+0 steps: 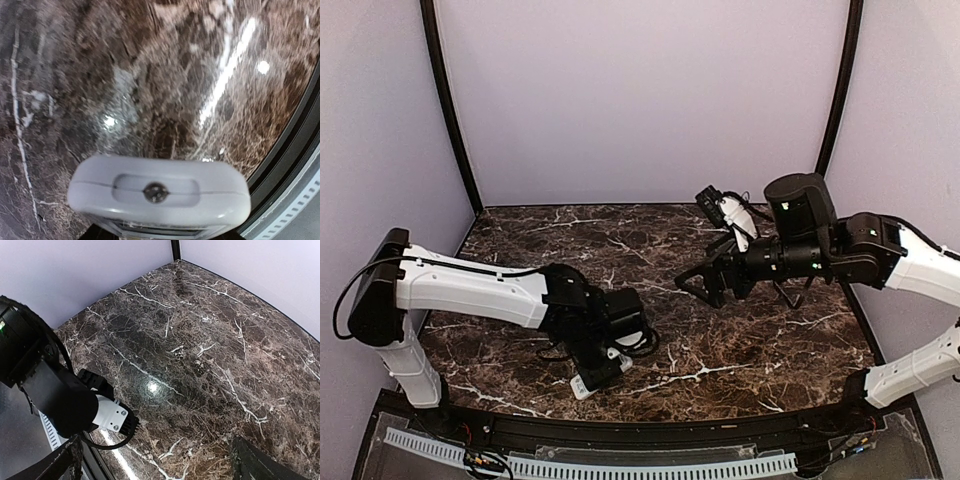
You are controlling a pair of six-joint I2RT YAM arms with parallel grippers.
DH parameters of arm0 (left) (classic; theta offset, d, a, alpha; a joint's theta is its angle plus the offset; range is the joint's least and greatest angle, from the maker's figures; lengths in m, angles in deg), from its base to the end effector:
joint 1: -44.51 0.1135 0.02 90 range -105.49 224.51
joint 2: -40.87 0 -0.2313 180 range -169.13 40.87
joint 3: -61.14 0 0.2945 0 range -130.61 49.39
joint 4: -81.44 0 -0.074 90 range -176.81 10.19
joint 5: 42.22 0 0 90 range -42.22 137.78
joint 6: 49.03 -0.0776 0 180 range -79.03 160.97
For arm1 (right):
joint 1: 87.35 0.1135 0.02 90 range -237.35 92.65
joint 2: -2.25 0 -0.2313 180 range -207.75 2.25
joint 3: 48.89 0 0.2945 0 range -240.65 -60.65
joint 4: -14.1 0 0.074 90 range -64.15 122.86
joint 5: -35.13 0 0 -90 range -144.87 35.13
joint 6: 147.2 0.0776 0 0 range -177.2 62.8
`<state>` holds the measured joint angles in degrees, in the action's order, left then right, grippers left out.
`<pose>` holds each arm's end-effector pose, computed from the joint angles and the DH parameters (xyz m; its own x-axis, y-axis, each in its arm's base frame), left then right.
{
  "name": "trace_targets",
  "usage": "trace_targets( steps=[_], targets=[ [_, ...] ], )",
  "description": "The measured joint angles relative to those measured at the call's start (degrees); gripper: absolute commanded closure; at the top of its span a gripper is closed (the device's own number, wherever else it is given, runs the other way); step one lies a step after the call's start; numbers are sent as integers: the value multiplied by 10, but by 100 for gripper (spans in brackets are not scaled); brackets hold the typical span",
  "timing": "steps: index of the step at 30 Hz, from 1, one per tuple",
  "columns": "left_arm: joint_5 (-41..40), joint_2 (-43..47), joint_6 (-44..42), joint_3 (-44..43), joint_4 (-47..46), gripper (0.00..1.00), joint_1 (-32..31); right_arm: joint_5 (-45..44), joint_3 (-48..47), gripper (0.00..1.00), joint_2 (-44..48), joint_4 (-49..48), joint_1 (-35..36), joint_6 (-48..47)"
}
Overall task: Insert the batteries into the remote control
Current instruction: Place the remote control at the center of the board.
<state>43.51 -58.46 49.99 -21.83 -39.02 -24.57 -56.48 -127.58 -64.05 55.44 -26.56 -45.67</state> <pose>0.1400 -0.3500 0.1120 -0.4870 0.8363 -0.2519 0.8593 0.5104 0.0331 0.1714 0.3021 0.3151 -0.4034 -0.3122 -0.8601 -0.7959 0.5834 0.1616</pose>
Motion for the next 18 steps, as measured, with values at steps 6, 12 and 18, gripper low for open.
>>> trace_targets(
  steps=[6, 12, 18],
  targets=[
    [9, -74, -36, -47, 85, 95, -14, 0, 21, 1, 32, 15, 0, 10],
    [9, -142, -66, -94, 128, 78, -26, 0, 40, 1, 60, 24, 0, 17],
    [8, -172, -95, -113, 158, 66, -32, 0, 50, 1, 79, 31, 0, 22]
  ],
)
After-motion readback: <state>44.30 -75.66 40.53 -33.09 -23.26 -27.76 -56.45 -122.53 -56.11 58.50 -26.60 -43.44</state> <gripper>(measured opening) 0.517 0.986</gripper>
